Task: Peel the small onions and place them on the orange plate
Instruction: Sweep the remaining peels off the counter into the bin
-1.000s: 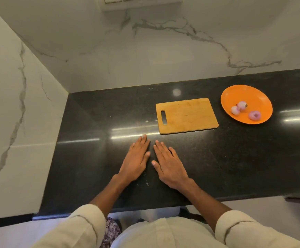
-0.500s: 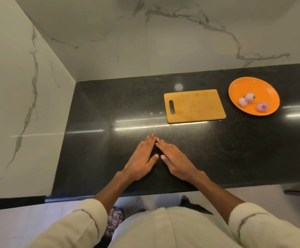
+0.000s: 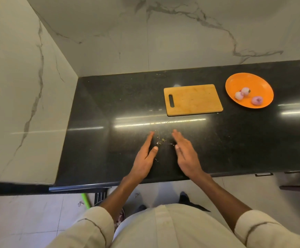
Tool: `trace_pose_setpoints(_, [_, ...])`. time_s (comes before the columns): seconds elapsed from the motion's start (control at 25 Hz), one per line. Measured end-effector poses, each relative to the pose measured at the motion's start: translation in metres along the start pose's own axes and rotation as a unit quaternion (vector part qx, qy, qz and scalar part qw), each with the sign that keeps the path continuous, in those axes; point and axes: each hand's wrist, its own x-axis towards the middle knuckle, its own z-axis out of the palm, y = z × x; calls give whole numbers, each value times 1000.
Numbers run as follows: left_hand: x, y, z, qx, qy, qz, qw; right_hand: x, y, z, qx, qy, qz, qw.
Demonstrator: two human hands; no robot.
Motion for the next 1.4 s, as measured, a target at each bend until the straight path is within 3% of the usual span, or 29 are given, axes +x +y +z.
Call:
trace_pose_setpoints(0.08, [-2,-7,1,163,38,-5,986,-12,3,1,-101,49,62,992])
trace_pose_setpoints(0.16, [-3,-7,10,235,24,-5,972,-18,-6,23,-159,4,34,987])
trace_pose_setpoints(0.28, [-9,0,14,112,14,6,994,-16,-31,42,0,-53,-20,998])
trace_pose_setpoints(0.36, [-20,-4,7,108,17,14,994,-20,-33,28,75,5,7,997])
trace_pose_setpoints(0.48, [-33,-13,7,221,20,23,975,-49,-23,18,-26,108,104,988])
trace_pose_setpoints(0.6, [-32,-8,6,150,23,5,988,-68,-31,50,-142,55,151,977])
trace_pose_setpoints(0.72, [-32,-11,-6,50,1,-6,999,-44,-57,75,-63,5,76,995])
trace_pose_setpoints(0.8, [-36,-13,-14,-3,-16,-9,1000,-35,-71,76,15,22,62,998])
trace_pose_setpoints(0.88, [-38,-10,-17,-33,-22,-13,999,-42,-68,73,13,117,124,985])
trace_pose_setpoints(0.96, [-37,-8,-18,-41,-20,-22,999,-52,-64,75,-31,149,197,969])
trace_pose_setpoints(1.08, [-32,-14,-22,-46,-30,-12,998,-43,-72,88,4,47,148,988])
trace_pose_setpoints(1.2, [-30,-15,-31,1,-59,-5,998,-23,-82,74,132,1,94,987])
trace_pose_setpoints(1.32, [-19,-12,-33,165,-61,47,983,-2,-67,41,57,23,67,996])
trace_pose_setpoints(1.4, [4,-6,-37,251,-33,49,966,23,-53,21,-42,-23,51,998])
